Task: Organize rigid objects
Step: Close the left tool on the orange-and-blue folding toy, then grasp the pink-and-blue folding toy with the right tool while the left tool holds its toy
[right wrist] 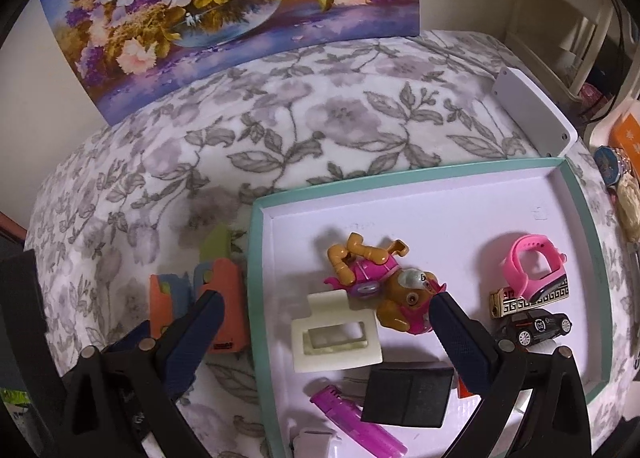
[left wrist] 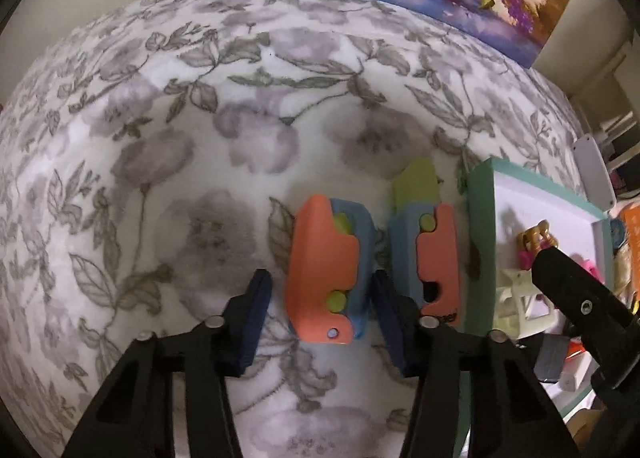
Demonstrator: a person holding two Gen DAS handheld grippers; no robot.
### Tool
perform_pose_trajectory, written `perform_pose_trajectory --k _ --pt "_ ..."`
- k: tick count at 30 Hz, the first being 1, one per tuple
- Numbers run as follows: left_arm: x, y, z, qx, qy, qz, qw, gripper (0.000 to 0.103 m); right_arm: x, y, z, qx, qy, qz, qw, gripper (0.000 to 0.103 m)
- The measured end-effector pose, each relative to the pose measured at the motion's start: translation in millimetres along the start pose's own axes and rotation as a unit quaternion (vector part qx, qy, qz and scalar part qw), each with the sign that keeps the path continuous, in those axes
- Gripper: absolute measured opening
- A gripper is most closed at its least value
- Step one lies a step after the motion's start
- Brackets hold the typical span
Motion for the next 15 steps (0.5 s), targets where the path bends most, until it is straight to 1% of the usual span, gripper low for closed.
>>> perform_pose_trajectory --k 2,4,7,8,9,10,12,15 --pt "-1 -10 -2 -0.019 -0.004 0.008 0.9998 0.045 1 -1 1 -0.001 -0.001 0.0 1.0 0.103" --pt "-3 -23 -5 -0.038 -0.007 0.014 0.9991 0.045 1 -4 1 -0.005 0.003 -0.009 1.0 0.103" --pt "-5 -47 -10 -0.062 -0.005 -0.01 0.998 0.045 -2 -18 0 -0.023 0.015 -0.03 0.999 0.103" --pt "-5 -55 -11 -0.073 -0.006 -0.012 0.9972 0.044 -2 -23 0 -0.03 0.019 -0.038 0.999 0.103" --pt "-6 -67 -12 -0.092 -0.008 -0.008 0.9957 0.044 -3 -30 0 -0.039 0.022 -0.05 0.998 0.1" --pt "-7 -76 -13 -0.105 -0.009 -0.004 0.9945 0.044 -3 -39 0 -0.05 0.025 -0.066 0.996 0.094" --pt "-9 -87 -15 -0.117 -0.009 -0.009 0.993 0.044 -2 -53 0 -0.064 0.026 -0.085 0.994 0.089" --pt "-9 -104 -17 -0.133 -0.009 -0.017 0.9909 0.044 2 -68 1 -0.08 0.024 -0.104 0.991 0.084"
Point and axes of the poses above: each gripper's, at about its wrist camera, not at the fingertips, and x roughly the way its jaws point, y to its right, z to its underside, the point moved 2 cm from there along x, roughly the way its jaws point, and after that the axes turned 7 degrees about -x, right-handed, at the moved point
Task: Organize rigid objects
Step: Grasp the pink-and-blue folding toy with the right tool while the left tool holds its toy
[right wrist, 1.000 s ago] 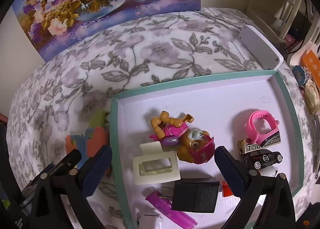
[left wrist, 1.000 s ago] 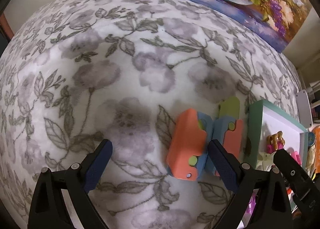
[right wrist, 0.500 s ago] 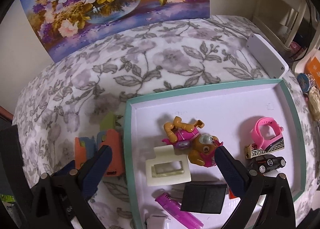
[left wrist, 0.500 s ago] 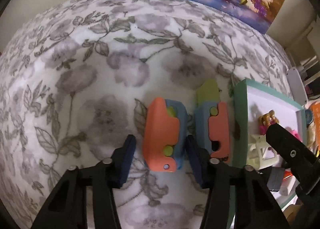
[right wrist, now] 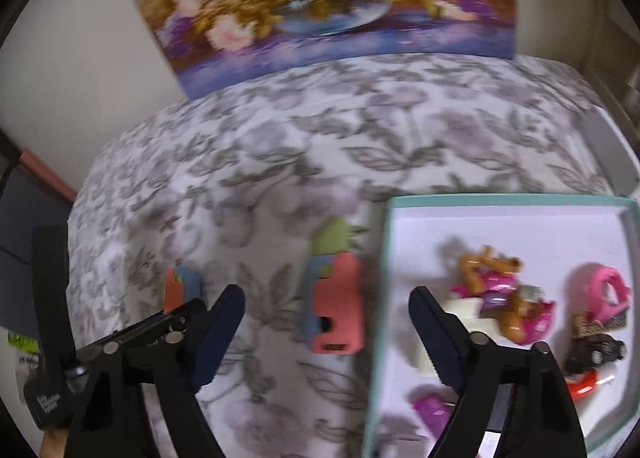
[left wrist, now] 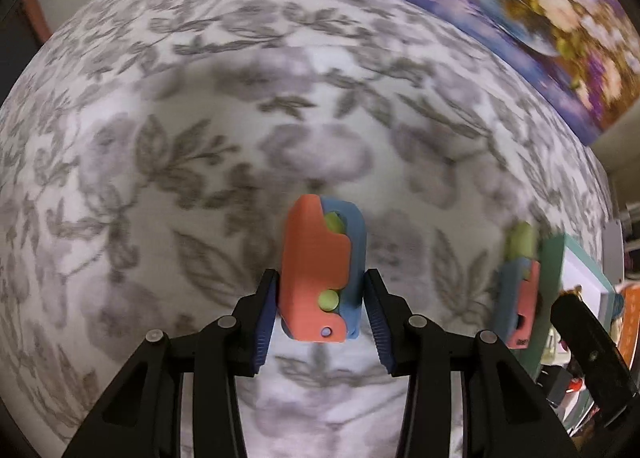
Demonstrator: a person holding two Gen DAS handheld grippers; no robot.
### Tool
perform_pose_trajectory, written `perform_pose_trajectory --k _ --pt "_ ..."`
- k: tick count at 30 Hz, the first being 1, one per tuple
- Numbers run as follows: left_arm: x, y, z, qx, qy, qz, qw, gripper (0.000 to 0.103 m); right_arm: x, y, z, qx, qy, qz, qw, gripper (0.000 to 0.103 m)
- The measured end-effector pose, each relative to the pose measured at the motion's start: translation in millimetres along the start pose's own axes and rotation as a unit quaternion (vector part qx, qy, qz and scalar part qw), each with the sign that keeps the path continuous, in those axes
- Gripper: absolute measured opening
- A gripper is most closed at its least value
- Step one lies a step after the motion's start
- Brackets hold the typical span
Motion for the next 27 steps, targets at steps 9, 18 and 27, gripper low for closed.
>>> perform_pose_trajectory --k 9,18,27 --pt "-3 -17 -8 -0.007 -0.007 0.016 0.9998 0.045 32 -25 1 -0.046 -0.044 0.043 0.997 0.072" --pt "-3 -19 -9 -0.009 -0.008 0.025 0.9996 0.045 50 -37 2 -0.055 -0.069 0.03 0.996 0.07" --pt "-1 -13 -10 0.007 0.004 0.011 0.9999 0.045 60 -40 5 -0.045 -0.072 0.05 0.995 0.06"
Point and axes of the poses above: each gripper's, at about its wrist camera, not at the fingertips, and x roughly the way its jaws point, y to its right, z to its underside, the point moved 2 cm from there along x, roughly the way its jaws point, and after that the axes turned 7 degrees about -x, right-handed, at the moved point
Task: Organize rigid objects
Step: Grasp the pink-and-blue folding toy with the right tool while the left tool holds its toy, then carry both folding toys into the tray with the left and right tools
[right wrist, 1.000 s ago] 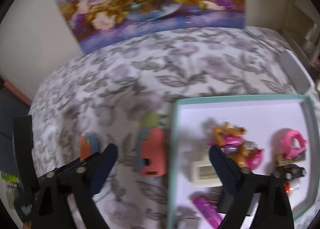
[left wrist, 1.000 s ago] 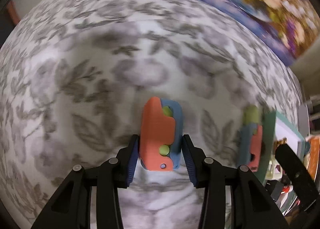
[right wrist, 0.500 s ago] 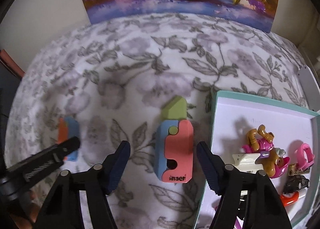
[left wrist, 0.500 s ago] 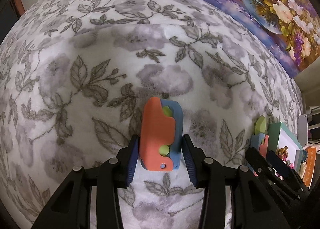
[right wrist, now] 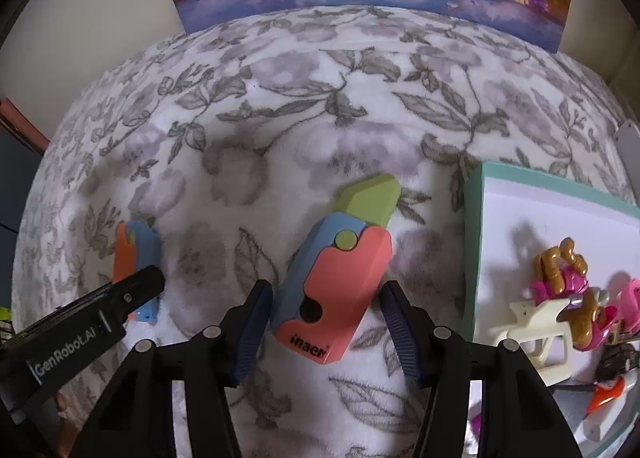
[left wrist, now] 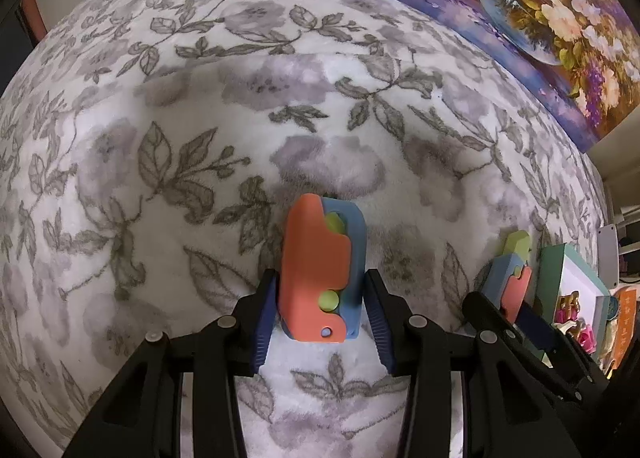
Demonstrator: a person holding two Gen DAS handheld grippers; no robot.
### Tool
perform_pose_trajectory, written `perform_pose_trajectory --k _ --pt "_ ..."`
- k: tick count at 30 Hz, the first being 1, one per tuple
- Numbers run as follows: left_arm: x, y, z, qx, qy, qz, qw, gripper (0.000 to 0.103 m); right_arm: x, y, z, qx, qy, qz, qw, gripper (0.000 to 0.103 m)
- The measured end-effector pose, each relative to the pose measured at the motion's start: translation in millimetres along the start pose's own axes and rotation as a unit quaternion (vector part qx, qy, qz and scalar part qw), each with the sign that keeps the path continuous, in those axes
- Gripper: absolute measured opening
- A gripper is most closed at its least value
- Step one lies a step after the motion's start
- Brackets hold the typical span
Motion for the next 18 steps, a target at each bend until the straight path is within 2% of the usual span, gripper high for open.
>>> perform_pose_trajectory --k 6,11,18 --pt "0 5 2 0.011 0.007 -0.005 0.9999 0.044 3 -3 -3 -0.007 0.014 0.021 1.0 0.06" --pt "-8 1 8 0.005 0.006 0.0 1.0 0.044 1 -2 -1 -0.012 0.023 0.032 0.999 0.049" --pt "-48 8 28 0.006 0.03 0.034 0.999 0.044 -37 14 24 0.03 0.039 -0.042 0.998 0.046"
Point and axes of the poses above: each gripper's, at about its wrist camera, not at the fingertips, and x roughly the way its jaws point, y to its right, z to its underside, the point moved 2 cm from there along x, roughly the way its jaws point, and after that the axes turned 7 degrees about -x, right-handed, at the moved point
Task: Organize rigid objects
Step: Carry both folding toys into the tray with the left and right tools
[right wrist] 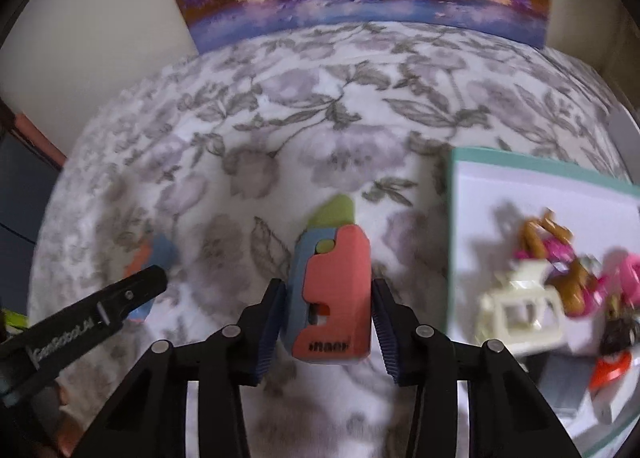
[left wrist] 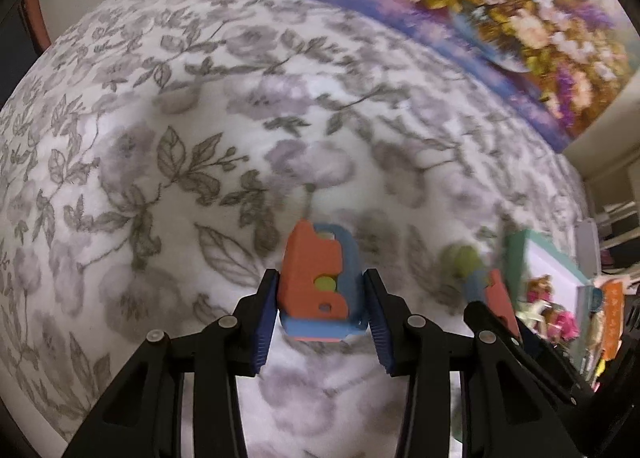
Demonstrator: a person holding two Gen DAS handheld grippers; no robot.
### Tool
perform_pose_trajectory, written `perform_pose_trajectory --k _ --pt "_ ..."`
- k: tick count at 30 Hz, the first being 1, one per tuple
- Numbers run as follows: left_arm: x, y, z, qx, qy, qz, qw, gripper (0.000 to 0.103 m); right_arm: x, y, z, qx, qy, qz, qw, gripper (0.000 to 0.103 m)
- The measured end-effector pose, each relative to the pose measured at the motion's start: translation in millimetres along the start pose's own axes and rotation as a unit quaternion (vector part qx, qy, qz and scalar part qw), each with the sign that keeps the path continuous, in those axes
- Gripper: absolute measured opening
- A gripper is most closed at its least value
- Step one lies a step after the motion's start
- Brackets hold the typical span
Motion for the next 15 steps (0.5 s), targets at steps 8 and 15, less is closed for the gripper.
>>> perform_pose_trajectory --k 8,15 --pt "-50 60 37 0.071 0.038 0.054 0.9953 0.044 -65 29 19 0.046 0.048 -0.039 0.997 0.02" --pt "-46 55 47 0.058 0.025 0.029 0.9976 0.044 -80 44 39 0.037 0.045 -0.045 0.997 0.02"
Point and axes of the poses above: each gripper's, at about its wrist camera, not at the fingertips, and x roughly the way its jaws point, y to its right, z to its underside, the point moved 2 cm from there along x, roughly the way its jaws point, and after that the axes turned 7 degrees about -x, right-handed, at the moved point
